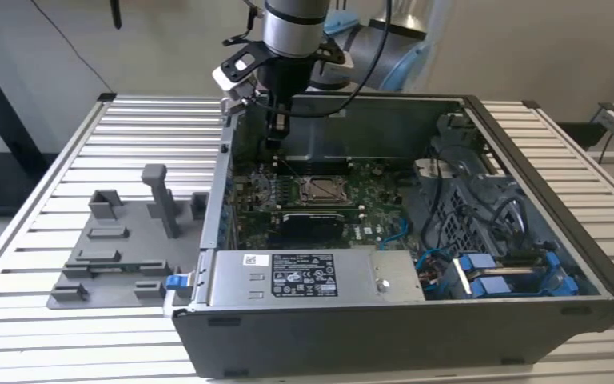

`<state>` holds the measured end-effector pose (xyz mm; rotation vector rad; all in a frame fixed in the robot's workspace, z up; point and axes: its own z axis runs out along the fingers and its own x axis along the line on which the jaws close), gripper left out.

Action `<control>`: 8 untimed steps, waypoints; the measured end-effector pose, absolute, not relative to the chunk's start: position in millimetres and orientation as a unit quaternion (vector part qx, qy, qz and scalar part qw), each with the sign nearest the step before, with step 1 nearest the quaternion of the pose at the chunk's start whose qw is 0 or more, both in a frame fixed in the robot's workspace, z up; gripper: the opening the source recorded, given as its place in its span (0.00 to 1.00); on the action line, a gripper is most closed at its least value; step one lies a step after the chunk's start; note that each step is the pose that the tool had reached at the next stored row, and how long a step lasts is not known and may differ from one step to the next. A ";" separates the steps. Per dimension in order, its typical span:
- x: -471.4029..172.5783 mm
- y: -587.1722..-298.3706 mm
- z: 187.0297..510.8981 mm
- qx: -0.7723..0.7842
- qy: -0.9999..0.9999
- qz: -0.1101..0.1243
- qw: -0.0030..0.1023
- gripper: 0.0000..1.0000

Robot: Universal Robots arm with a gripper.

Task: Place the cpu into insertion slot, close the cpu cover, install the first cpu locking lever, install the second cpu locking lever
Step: 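Install the first cpu locking lever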

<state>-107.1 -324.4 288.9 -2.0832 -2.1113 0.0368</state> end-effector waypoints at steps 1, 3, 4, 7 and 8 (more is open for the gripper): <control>-107.6 -324.5 288.6 -0.699 -0.709 0.010 0.090 0.11; -108.6 -326.6 288.1 -0.698 -0.709 0.003 0.096 0.11; -109.2 -328.4 287.9 -0.698 -0.709 0.000 0.100 0.11; -110.8 -334.3 286.5 -0.696 -0.709 -0.011 0.110 0.11; -111.1 -335.6 286.1 -0.696 -0.709 -0.015 0.115 0.11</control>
